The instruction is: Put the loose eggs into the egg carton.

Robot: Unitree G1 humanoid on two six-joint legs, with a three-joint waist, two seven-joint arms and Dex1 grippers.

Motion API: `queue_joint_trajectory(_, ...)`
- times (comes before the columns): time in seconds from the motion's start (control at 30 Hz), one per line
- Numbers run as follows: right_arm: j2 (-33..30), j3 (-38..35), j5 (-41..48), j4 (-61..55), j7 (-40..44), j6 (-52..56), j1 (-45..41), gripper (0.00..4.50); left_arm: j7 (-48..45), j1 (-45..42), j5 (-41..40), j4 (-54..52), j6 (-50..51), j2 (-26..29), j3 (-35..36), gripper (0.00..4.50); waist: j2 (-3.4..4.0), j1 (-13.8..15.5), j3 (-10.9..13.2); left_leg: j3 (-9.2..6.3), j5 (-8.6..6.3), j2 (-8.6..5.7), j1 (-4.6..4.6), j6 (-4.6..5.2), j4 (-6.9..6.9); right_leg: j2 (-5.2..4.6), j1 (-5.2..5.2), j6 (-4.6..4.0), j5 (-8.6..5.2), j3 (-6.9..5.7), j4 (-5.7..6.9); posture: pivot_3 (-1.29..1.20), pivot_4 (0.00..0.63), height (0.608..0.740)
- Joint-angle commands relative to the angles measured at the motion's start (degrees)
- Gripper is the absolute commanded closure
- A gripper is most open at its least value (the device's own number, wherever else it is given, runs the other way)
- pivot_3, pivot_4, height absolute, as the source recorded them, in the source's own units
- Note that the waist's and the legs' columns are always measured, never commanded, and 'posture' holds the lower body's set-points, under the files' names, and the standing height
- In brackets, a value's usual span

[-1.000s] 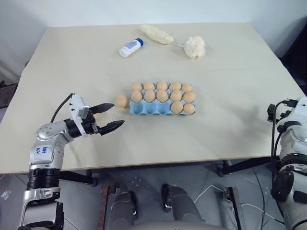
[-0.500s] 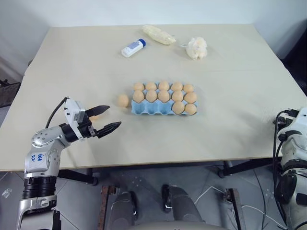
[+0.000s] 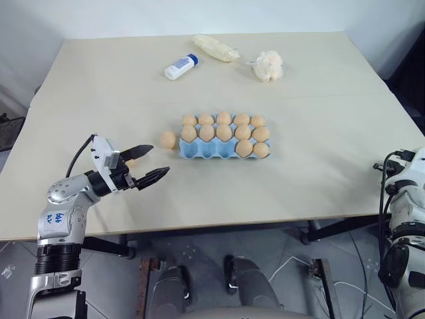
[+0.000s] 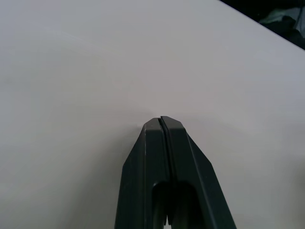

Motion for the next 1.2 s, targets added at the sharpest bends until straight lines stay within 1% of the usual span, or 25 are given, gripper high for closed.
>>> queue_joint_trajectory(0.03, -0.59, -1.00, 2.73, -8.83, 2.19, 2.78, 0.20, 4.49, 0.42, -0.31, -0.75, -1.35, -0.75, -0.23, 0.32, 0.00, 0.01, 0.01, 0.00, 0.00, 0.00, 0.01, 0.01, -0.01, 0.00, 0.00, 0.00, 0.00, 0.00, 0.01, 0.01, 0.00, 0.150, 0.740)
queue_joint_trajectory(0.2, -0.78, -1.32, 5.36, -20.63, 3.04, 9.57, 2.80, 4.49, 1.20, 0.60, -1.09, -2.58, -0.47, -1.22, 0.13, 0.00, 0.01, 0.29, 0.00, -0.02, 0.00, 0.24, 0.00, -0.04, -0.01, -0.01, -0.01, -0.03, 0.01, 0.01, 0.02, 0.00, 0.150, 0.740)
queue_joint_trajectory(0.33, -1.90, -1.62, 6.26, -26.86, 2.86, 14.29, 4.86, 4.49, 2.08, 1.76, -1.21, -3.91, -0.30, -2.69, -0.30, 0.00, 0.02, 0.42, 0.00, -0.02, -0.01, 0.28, -0.01, -0.02, -0.04, -0.02, -0.01, -0.03, 0.01, 0.00, 0.00, 0.00, 0.150, 0.740)
queue_joint_trajectory(0.53, -3.97, -1.93, 6.24, -32.21, 3.61, 19.45, 7.88, 4.49, 2.90, 4.84, -1.82, -7.20, 0.89, -4.09, -1.11, 0.00, 0.02, 0.43, -0.01, -0.01, -0.02, 0.29, -0.03, 0.01, -0.08, -0.02, -0.07, -0.05, 0.00, 0.01, -0.01, 0.00, 0.150, 0.740)
queue_joint_trajectory(0.73, -4.21, -2.67, 6.07, -34.30, 3.39, 20.51, 9.91, 4.49, 3.53, 5.35, -1.80, -7.86, 0.97, -5.00, -1.64, 0.00, 0.02, 0.45, 0.00, 0.02, -0.04, 0.25, -0.02, -0.05, -0.03, 0.03, -0.07, -0.12, 0.01, -0.03, -0.04, 0.00, 0.150, 0.740)
queue_joint_trajectory(0.83, -3.68, -2.80, 5.80, -33.90, 2.38, 19.39, 9.80, 4.49, 3.70, 4.20, -1.60, -6.59, 0.67, -5.44, -1.75, 0.00, 0.02, 0.36, 0.00, 0.04, -0.04, 0.22, -0.02, -0.05, -0.04, 0.02, -0.07, -0.10, 0.02, -0.01, -0.05, 0.00, 0.150, 0.740)
queue_joint_trajectory(0.93, -0.87, -2.70, 5.42, -34.49, 0.04, 17.06, 10.07, 4.49, 2.56, 0.22, -0.28, -0.46, -1.20, -5.10, -1.94, 0.00, 0.02, 0.45, 0.00, 0.06, -0.04, 0.11, -0.02, -0.04, -0.04, 0.05, -0.07, -0.07, 0.03, -0.02, -0.07, 0.00, 0.150, 0.740)
queue_joint_trajectory(1.03, 0.89, -2.37, 4.08, -39.12, -1.61, 15.41, 12.61, 4.49, 1.13, -6.23, 1.06, 6.53, -3.36, -4.61, -2.43, 0.00, 0.02, 0.51, 0.00, 0.01, -0.03, 0.04, -0.05, -0.10, -0.02, 0.05, -0.07, -0.08, 0.08, -0.06, -0.09, 0.00, 0.150, 0.740)
queue_joint_trajectory(1.13, 0.90, -2.98, 3.98, -44.35, -2.49, 16.79, 14.91, 4.49, -0.20, -8.63, 1.45, 9.45, -4.73, -4.36, -2.67, 0.00, 0.10, 0.57, -0.01, 0.00, 0.00, -0.05, -0.09, -0.07, -0.10, 0.04, -0.09, -0.03, 0.11, -0.10, -0.10, 0.00, 0.150, 0.740)
queue_joint_trajectory(1.2, 0.62, -4.83, 4.98, -49.67, -3.09, 18.64, 17.33, 4.12, -0.63, -9.06, 1.34, 9.66, -4.81, -4.18, -2.68, 0.00, 0.12, 0.47, -0.02, 0.04, 0.03, -0.03, -0.08, 0.16, -0.16, 0.03, -0.10, 0.09, 0.18, -0.10, -0.08, 0.00, 0.150, 0.740)
